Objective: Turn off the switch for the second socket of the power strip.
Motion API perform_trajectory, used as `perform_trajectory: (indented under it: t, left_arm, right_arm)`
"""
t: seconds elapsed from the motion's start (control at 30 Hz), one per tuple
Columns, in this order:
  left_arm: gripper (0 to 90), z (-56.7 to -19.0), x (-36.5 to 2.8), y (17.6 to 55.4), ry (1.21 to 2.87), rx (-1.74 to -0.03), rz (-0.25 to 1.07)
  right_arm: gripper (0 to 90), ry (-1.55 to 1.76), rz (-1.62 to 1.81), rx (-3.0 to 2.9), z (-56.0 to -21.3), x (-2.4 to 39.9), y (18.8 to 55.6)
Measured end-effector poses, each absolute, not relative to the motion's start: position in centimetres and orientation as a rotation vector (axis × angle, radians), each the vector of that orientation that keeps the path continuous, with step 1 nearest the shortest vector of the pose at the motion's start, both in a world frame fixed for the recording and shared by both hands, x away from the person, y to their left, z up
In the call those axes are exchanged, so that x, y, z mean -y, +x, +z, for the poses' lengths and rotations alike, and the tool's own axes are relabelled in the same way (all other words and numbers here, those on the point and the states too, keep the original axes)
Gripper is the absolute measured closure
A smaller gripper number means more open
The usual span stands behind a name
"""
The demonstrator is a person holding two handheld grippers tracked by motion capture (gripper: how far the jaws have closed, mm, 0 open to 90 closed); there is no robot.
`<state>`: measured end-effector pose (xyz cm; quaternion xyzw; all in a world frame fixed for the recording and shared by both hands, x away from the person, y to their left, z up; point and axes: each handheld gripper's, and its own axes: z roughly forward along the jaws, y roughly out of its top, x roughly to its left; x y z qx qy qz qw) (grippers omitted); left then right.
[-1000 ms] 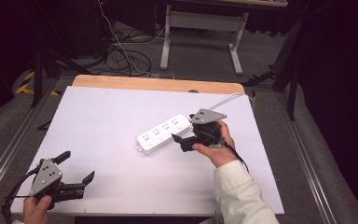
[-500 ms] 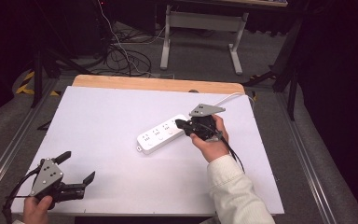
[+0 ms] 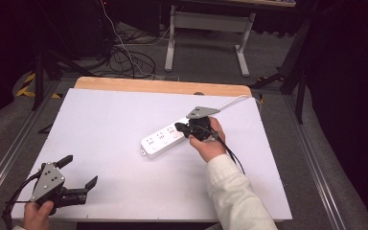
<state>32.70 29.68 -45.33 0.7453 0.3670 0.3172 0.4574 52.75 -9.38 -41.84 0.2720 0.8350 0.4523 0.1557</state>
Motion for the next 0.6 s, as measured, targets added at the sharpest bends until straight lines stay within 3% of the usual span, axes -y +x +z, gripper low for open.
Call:
perform_trajectory:
  t: [0.6]
  left_arm:
    - [2.1, -45.4, -29.6, 32.7, 1.841, -0.907, 0.77]
  right_arm:
    - [90.0, 0.809, 1.23, -2.422, -44.7, 8.6, 53.9]
